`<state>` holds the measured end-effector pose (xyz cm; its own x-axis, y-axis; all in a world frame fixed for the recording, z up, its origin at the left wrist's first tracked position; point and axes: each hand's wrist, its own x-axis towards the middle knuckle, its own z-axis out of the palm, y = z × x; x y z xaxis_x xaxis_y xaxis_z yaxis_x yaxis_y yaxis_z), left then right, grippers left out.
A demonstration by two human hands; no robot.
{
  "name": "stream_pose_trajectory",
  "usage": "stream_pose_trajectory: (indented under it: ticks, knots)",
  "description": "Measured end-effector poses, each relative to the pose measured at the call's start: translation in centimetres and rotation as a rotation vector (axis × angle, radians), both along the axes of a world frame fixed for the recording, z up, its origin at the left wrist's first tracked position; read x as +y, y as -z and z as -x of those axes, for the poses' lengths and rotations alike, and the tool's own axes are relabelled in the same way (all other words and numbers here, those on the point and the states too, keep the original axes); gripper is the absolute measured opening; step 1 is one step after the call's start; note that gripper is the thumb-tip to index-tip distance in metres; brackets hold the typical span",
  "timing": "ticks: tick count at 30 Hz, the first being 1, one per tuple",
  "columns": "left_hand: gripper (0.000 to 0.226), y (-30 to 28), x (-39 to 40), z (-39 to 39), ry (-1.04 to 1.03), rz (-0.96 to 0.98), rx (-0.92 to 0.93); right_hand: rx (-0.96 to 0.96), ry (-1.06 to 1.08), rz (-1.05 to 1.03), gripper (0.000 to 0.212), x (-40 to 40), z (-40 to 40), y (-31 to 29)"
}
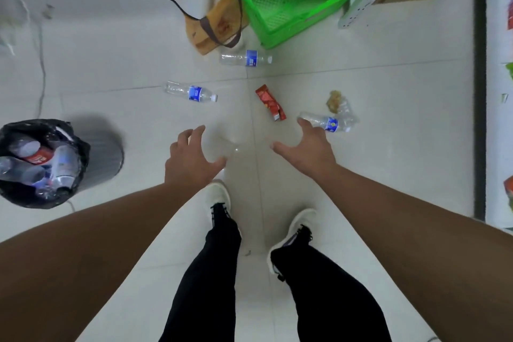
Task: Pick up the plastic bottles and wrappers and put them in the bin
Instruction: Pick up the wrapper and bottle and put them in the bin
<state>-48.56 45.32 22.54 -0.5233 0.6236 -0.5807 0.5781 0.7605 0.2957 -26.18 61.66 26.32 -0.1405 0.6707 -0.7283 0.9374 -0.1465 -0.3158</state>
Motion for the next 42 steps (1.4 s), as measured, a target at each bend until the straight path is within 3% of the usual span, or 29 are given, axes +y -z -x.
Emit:
stream_pose_trajectory:
  ticks: [9,16,22,26,28,32,36,38,42]
  knots:
    - [0.099,8.0,-0.4,-1.3,-0.129,0.055,0.048,-0.027,-0.197,0.077,0.109,2.9,-1.1,9.3]
    - [0.097,21.2,2.5,-4.1,-0.173,-0.019,-0.005,-0.018,-0.352,-0.031,0.11,6.9,-1.9,21.7]
    - [0.104,34.8,0.5,-2.6,0.092,0.025,-0.042,-0.007,-0.422,-0.164,0.107,11.1,1.0,35.2]
    - [0.072,41.3,-1.0,-1.7,0.324,-0.016,0.166,0.028,-0.466,-0.22,0.1,12.2,3.1,42.2]
    - [0.055,43.1,-1.4,-1.2,0.343,-0.073,0.209,0.028,-0.484,-0.297,0.091,11.9,3.8,44.2]
    - [0.045,41.7,-0.1,-0.4,0.147,-0.186,0.111,0.048,-0.453,-0.4,0.059,11.9,3.8,44.4]
    - [0.047,35.7,3.7,-0.4,0.1,-0.29,0.063,0.097,-0.296,-0.36,0.036,12.5,1.7,38.8]
    - [0.054,31.8,5.8,-1.3,0.125,-0.312,0.064,0.124,-0.26,-0.318,0.037,12.8,-0.3,35.0]
    - [0.057,23.8,9.5,-4.4,0.16,-0.373,0.032,0.191,-0.125,-0.241,0.069,13.7,-5.5,26.4]
